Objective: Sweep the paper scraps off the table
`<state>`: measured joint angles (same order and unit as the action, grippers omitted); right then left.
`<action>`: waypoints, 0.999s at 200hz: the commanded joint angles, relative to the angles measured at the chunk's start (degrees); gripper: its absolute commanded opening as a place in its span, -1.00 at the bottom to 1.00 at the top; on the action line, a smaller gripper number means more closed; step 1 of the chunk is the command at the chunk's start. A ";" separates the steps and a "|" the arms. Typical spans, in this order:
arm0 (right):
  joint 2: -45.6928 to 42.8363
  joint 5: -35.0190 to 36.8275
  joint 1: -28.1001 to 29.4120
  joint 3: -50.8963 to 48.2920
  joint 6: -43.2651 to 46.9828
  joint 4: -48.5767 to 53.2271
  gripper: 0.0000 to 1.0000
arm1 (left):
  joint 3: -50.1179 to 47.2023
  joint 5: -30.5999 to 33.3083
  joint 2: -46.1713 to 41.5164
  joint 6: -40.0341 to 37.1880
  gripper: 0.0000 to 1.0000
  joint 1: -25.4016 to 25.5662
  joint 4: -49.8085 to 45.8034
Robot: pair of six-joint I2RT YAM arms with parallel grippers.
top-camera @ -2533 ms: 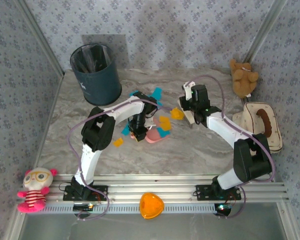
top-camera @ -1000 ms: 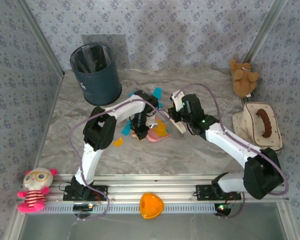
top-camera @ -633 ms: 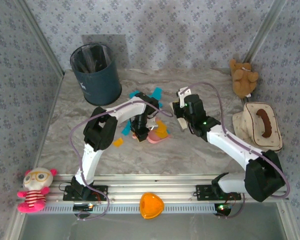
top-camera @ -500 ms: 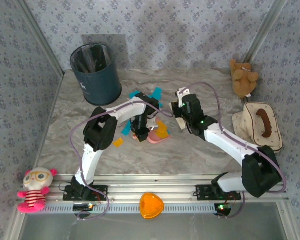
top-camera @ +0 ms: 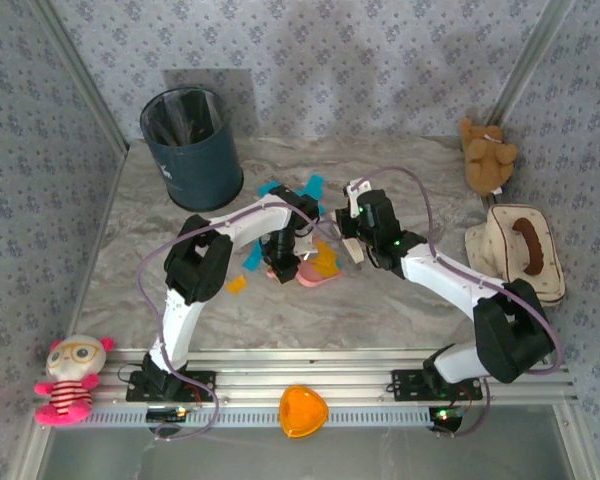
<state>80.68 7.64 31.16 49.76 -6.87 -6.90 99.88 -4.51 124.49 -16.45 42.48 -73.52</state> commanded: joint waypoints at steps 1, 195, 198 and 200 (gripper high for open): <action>0.62 -4.52 0.65 0.96 -1.91 -0.61 -1.00 | -0.15 -0.94 -1.71 -0.34 -1.00 0.51 -0.22; -2.68 -7.87 0.75 1.13 -7.28 -0.55 -1.00 | 1.33 -0.19 -0.04 -0.08 -1.00 0.50 -0.06; -2.69 -7.82 0.69 1.13 -7.28 -0.51 -1.00 | 1.29 -0.15 -0.03 -0.08 -1.00 0.54 -0.05; -2.72 -7.82 0.69 1.13 -7.28 -0.49 -1.00 | 1.29 -0.19 -0.03 -0.08 -1.00 0.55 0.02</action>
<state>80.25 2.09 31.11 49.76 -12.67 -6.42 99.88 -4.47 124.49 -16.29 42.50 -73.30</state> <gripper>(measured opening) 0.257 0.277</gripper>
